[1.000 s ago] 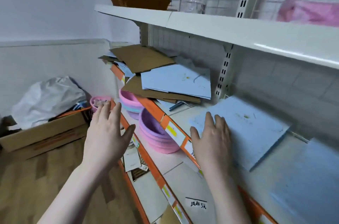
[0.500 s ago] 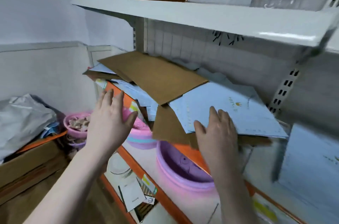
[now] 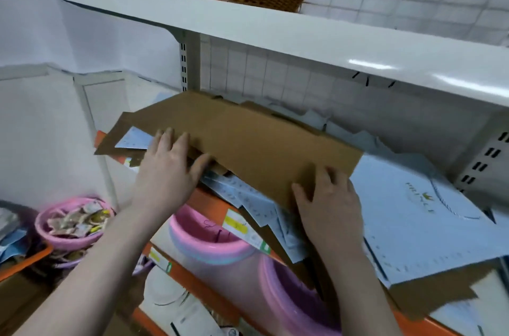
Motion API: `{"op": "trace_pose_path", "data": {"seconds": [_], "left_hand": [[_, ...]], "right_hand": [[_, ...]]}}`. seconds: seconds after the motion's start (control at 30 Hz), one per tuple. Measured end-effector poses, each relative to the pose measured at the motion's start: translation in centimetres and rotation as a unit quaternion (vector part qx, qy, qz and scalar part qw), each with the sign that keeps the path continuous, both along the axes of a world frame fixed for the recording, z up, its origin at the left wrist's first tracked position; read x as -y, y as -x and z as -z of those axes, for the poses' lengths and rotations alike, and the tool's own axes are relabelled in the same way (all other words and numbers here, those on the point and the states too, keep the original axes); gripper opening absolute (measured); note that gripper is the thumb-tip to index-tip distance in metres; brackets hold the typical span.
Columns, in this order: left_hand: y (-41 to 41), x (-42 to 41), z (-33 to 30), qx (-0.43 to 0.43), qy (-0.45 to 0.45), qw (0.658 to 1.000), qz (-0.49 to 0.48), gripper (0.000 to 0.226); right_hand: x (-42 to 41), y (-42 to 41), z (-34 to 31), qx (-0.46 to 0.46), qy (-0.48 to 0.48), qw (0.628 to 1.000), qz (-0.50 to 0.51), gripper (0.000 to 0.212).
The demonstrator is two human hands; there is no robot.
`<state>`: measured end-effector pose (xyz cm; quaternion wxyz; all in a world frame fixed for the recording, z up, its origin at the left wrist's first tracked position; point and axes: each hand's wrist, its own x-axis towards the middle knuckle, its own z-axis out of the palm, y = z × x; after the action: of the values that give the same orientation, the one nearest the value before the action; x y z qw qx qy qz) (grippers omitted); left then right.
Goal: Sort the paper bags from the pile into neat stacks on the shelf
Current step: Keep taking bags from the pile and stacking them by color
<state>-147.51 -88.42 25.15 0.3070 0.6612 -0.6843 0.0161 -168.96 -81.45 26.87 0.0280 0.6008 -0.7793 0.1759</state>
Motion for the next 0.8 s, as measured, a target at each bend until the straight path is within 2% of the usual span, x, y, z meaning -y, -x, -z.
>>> {"op": "trace_pose_path", "data": {"seconds": [0.13, 0.27, 0.47, 0.57, 0.67, 0.8], "left_hand": [[0.3, 3.9, 0.0, -0.005, -0.017, 0.999, 0.031, 0.064], [0.9, 7.4, -0.8, 0.040, -0.068, 0.995, 0.060, 0.066], [3.3, 11.2, -2.1, 0.083, -0.137, 0.982, 0.095, 0.070], [4.0, 12.3, -2.3, 0.110, -0.130, 0.983, 0.072, 0.077], [3.5, 13.6, -2.6, 0.062, -0.147, 0.986, 0.057, 0.082], [2.8, 14.4, -2.4, -0.046, -0.134, 0.985, 0.095, 0.078]], "right_hand": [[2.5, 0.1, 0.0, -0.023, -0.028, 0.999, 0.022, 0.061], [4.2, 0.2, 0.5, -0.054, -0.035, 0.997, 0.042, 0.061], [5.4, 0.1, 2.5, -0.076, 0.062, 0.993, 0.059, 0.043], [5.5, 0.4, 2.7, -0.080, 0.069, 0.993, 0.056, 0.047], [5.4, 0.5, 2.8, -0.061, 0.055, 0.995, 0.063, 0.053], [4.9, 0.6, 2.9, -0.051, 0.063, 0.988, 0.128, 0.071]]}}
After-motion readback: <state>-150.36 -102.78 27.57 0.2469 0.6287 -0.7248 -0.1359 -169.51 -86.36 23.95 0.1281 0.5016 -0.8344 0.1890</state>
